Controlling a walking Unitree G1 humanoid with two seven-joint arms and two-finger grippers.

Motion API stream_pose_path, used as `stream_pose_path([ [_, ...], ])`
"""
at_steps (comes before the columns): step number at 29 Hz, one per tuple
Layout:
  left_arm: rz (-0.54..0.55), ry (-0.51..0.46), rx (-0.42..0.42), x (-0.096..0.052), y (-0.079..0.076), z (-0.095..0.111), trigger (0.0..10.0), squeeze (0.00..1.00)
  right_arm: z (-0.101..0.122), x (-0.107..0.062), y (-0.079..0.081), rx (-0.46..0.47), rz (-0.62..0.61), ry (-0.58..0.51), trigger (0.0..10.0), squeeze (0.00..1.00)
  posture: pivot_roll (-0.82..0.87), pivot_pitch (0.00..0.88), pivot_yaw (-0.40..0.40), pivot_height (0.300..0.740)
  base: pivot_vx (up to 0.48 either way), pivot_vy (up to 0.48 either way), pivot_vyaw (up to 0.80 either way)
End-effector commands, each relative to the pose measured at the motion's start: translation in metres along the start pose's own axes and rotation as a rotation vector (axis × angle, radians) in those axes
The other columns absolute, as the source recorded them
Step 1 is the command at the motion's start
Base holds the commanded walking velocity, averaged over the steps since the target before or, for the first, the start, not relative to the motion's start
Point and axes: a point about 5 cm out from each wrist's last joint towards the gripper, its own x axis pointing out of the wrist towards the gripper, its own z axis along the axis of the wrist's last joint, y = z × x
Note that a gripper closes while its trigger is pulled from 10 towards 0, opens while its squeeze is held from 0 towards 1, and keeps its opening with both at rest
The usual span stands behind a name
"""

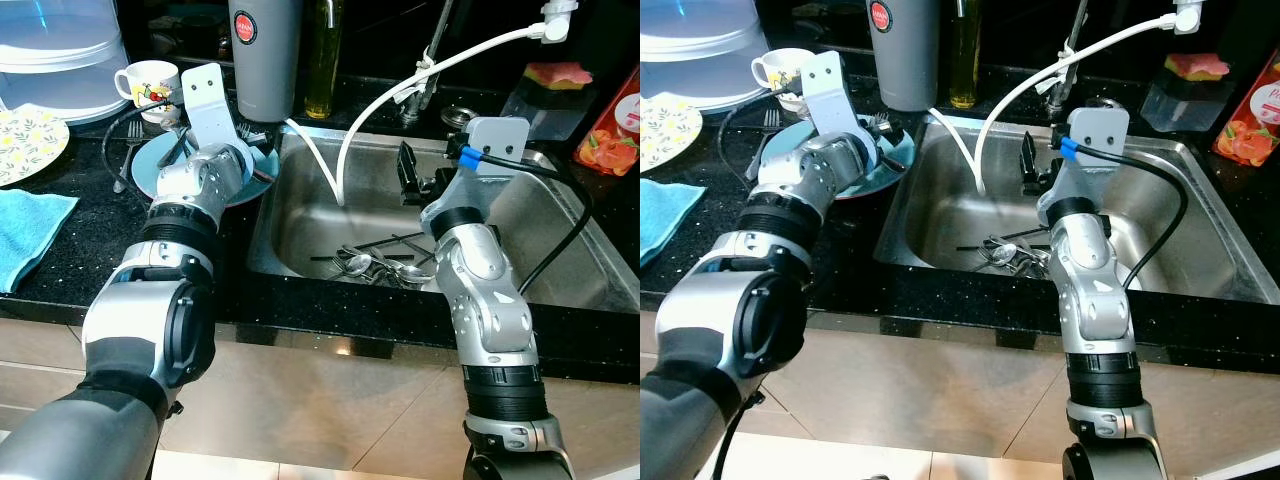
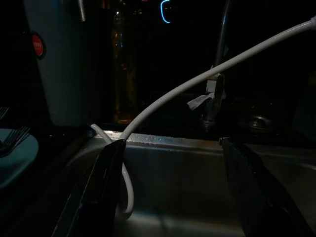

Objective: Kitchen organization

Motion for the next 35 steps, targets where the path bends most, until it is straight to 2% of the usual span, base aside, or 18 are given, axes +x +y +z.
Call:
stream_pose_path([
  [1, -0.028, 0.039, -0.106, 0.001, -0.006, -0.004, 10.0, 0.0, -0.001, -0.003, -0.001, -0.004, -0.007, 0.015, 10.0, 0.0, 0.2, 0.098, -0.014, 0.74, 0.0, 0.0, 0.0],
  [5, -0.005, 0.059, -0.155, 0.002, -0.002, -0.008, 10.0, 0.0, -0.001, -0.004, -0.002, -0.006, -0.013, 0.016, 10.0, 0.0, 0.19, 0.108, -0.012, 0.74, 0.0, 0.0, 0.0],
  [7, 0.009, 0.081, -0.217, 0.003, 0.002, -0.012, 10.0, 0.0, -0.001, -0.006, -0.005, -0.011, -0.02, 0.02, 10.0, 0.0, 0.19, 0.116, -0.014, 0.74, 0.0, 0.0, 0.0],
  [9, 0.009, 0.081, -0.217, 0.003, 0.002, -0.012, 10.0, 0.0, -0.001, -0.006, -0.005, -0.011, -0.02, 0.02, 10.0, 0.0, 0.19, 0.116, -0.014, 0.74, 0.0, 0.0, 0.0],
  [10, 0.019, 0.103, -0.288, 0.004, 0.01, -0.018, 5.7, 0.0, -0.002, -0.008, -0.007, -0.015, -0.024, 0.024, 10.0, 0.0, 0.18, 0.127, -0.013, 0.74, 0.0, 0.0, 0.0],
  [11, 0.02, 0.108, -0.311, 0.004, 0.013, -0.02, 5.7, 0.0, -0.001, -0.008, -0.007, -0.016, -0.025, 0.026, 10.0, 0.0, 0.18, 0.127, -0.013, 0.74, 0.0, 0.0, 0.0],
  [13, 0.036, 0.121, -0.348, 0.005, 0.018, -0.024, 0.0, 0.0, -0.001, -0.009, -0.008, -0.017, -0.028, 0.027, 10.0, 0.0, 0.18, 0.131, -0.013, 0.74, 0.0, 0.0, 0.0],
  [18, 0.078, 0.134, -0.429, 0.005, 0.036, -0.03, 0.0, 0.0, -0.002, -0.011, -0.009, -0.02, -0.031, 0.033, 10.0, 0.0, 0.18, 0.137, -0.016, 0.74, 0.0, 0.0, 0.0],
  [25, 0.098, 0.121, -0.464, 0.005, 0.045, -0.029, 0.0, 0.0, -0.001, -0.009, -0.008, -0.021, -0.023, 0.035, 10.0, 0.0, 0.18, 0.125, -0.026, 0.74, 0.0, 0.0, 0.0],
  [29, 0.089, 0.099, -0.46, 0.005, 0.044, -0.026, 0.0, 0.0, -0.001, -0.008, -0.007, -0.02, -0.019, 0.034, 10.0, 0.0, 0.18, 0.116, -0.028, 0.74, 0.0, 0.0, 0.0],
  [31, 0.046, 0.063, -0.467, 0.005, 0.036, -0.019, 0.0, 0.0, 0.0, -0.006, -0.007, -0.02, -0.016, 0.031, 10.0, 0.0, 0.18, 0.106, -0.03, 0.74, 0.0, 0.0, 0.0],
  [35, 0.035, 0.042, -0.47, 0.005, 0.034, -0.015, 0.0, 0.0, 0.001, -0.005, -0.007, -0.021, -0.013, 0.026, 10.0, 0.0, 0.18, 0.099, -0.031, 0.74, 0.0, 0.0, 0.0],
])
